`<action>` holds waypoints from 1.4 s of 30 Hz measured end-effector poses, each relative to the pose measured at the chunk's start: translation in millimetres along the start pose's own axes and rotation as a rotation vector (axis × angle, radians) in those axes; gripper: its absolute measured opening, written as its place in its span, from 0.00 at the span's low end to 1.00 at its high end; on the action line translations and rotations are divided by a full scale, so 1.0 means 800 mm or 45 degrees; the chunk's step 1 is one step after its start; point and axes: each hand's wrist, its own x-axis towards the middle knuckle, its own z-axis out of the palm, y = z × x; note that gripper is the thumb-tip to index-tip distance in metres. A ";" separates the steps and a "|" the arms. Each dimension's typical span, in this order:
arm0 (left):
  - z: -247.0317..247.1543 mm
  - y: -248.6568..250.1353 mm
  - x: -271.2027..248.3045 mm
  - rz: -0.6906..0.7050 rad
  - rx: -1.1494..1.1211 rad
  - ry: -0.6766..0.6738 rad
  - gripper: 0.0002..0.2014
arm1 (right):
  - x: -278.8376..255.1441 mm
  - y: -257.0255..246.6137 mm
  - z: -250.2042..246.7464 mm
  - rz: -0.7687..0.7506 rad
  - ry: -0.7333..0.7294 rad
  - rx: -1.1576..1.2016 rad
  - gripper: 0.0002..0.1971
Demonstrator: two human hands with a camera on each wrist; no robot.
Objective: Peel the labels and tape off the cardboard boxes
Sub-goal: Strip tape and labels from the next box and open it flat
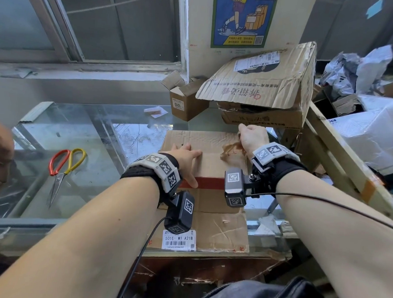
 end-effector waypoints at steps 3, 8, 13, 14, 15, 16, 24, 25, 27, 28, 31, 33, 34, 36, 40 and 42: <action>0.001 0.000 0.000 -0.004 0.002 0.004 0.54 | 0.005 0.006 -0.010 0.004 -0.006 -0.222 0.11; 0.000 0.002 0.001 -0.008 0.007 0.008 0.53 | -0.005 0.009 -0.019 -0.171 -0.004 -0.382 0.20; 0.000 0.002 0.000 -0.009 0.007 0.011 0.53 | -0.010 0.010 -0.012 -0.387 -0.165 -0.401 0.25; 0.000 0.002 0.000 -0.010 0.004 0.010 0.53 | -0.011 0.007 -0.009 -0.338 -0.184 -0.376 0.21; 0.000 0.002 0.000 -0.011 0.001 0.009 0.53 | -0.012 0.005 -0.007 -0.284 -0.226 -0.384 0.17; 0.000 0.001 0.000 -0.011 -0.002 0.006 0.53 | -0.013 0.003 -0.007 -0.240 -0.298 -0.418 0.16; -0.002 0.002 -0.001 -0.014 0.007 -0.001 0.53 | -0.014 0.005 -0.003 -0.293 -0.414 -1.150 0.23; -0.002 0.002 -0.001 -0.015 0.003 -0.003 0.53 | -0.014 0.003 -0.003 -0.290 -0.411 -1.149 0.22; -0.002 0.002 -0.001 -0.012 -0.002 -0.007 0.53 | -0.013 -0.001 -0.004 -0.289 -0.395 -1.161 0.22; -0.002 0.002 -0.001 -0.008 0.001 -0.008 0.53 | -0.011 -0.001 -0.003 -0.288 -0.391 -1.166 0.22; -0.001 0.001 -0.002 -0.003 0.006 -0.004 0.53 | -0.007 0.000 0.001 -0.293 -0.352 -1.186 0.22; -0.001 0.001 -0.002 -0.004 -0.001 -0.002 0.53 | -0.008 0.003 0.003 -0.358 -0.278 -1.249 0.21; -0.001 0.001 -0.002 -0.005 -0.004 -0.002 0.53 | -0.009 0.003 0.004 -0.421 -0.238 -1.290 0.19; -0.002 0.001 -0.002 -0.001 -0.001 0.001 0.53 | -0.011 0.002 0.004 -0.590 -0.218 -1.329 0.13; -0.002 0.001 -0.001 0.002 -0.004 0.005 0.53 | -0.011 0.002 0.003 -0.617 -0.295 -1.244 0.10; -0.001 0.002 -0.001 0.000 -0.013 0.006 0.53 | -0.008 0.005 0.001 -0.524 -0.302 -1.094 0.16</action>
